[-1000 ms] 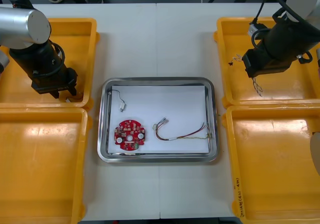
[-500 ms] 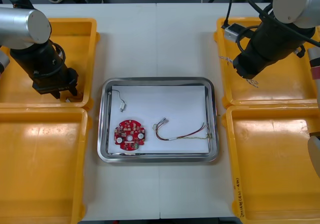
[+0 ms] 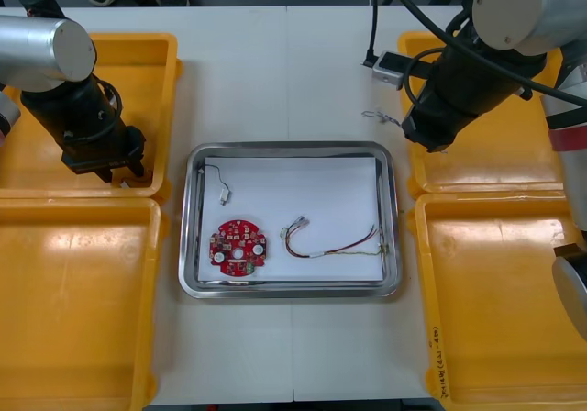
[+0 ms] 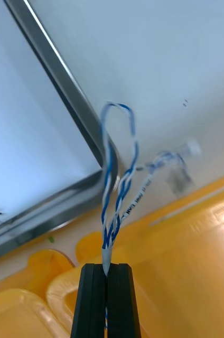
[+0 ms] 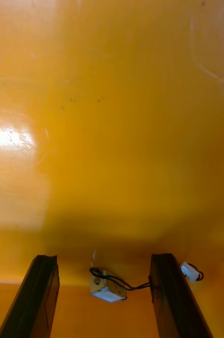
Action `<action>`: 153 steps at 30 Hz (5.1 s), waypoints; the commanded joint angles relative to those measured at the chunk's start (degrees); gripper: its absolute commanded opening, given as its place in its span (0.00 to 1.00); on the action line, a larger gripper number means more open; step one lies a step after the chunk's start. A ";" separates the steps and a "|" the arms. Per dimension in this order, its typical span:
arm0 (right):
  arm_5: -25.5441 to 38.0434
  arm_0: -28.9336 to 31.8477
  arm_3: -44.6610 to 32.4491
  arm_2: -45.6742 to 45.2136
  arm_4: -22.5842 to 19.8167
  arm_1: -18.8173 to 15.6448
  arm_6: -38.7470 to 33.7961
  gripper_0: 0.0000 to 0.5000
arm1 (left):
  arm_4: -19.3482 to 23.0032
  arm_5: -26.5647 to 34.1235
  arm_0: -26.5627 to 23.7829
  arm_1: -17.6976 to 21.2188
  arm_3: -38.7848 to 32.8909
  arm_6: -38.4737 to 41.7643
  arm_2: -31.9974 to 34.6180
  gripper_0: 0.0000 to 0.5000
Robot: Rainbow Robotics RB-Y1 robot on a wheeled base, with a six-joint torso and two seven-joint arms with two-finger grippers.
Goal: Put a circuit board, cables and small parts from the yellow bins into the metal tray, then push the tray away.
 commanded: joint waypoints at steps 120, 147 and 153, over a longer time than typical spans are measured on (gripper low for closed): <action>3.03 -5.06 -13.28 16.03 -6.18 -1.24 -14.78 1.00 | -13.71 12.44 2.89 3.07 -29.04 5.23 23.52 1.00; 3.03 9.79 -33.15 6.10 -15.41 -12.75 -50.38 1.00 | -25.31 2.95 1.04 -7.39 -17.61 19.91 21.94 1.00; 3.03 13.48 -35.70 4.87 -15.76 -15.48 -53.98 1.00 | -26.19 -0.30 0.61 -8.62 -13.39 24.83 19.04 1.00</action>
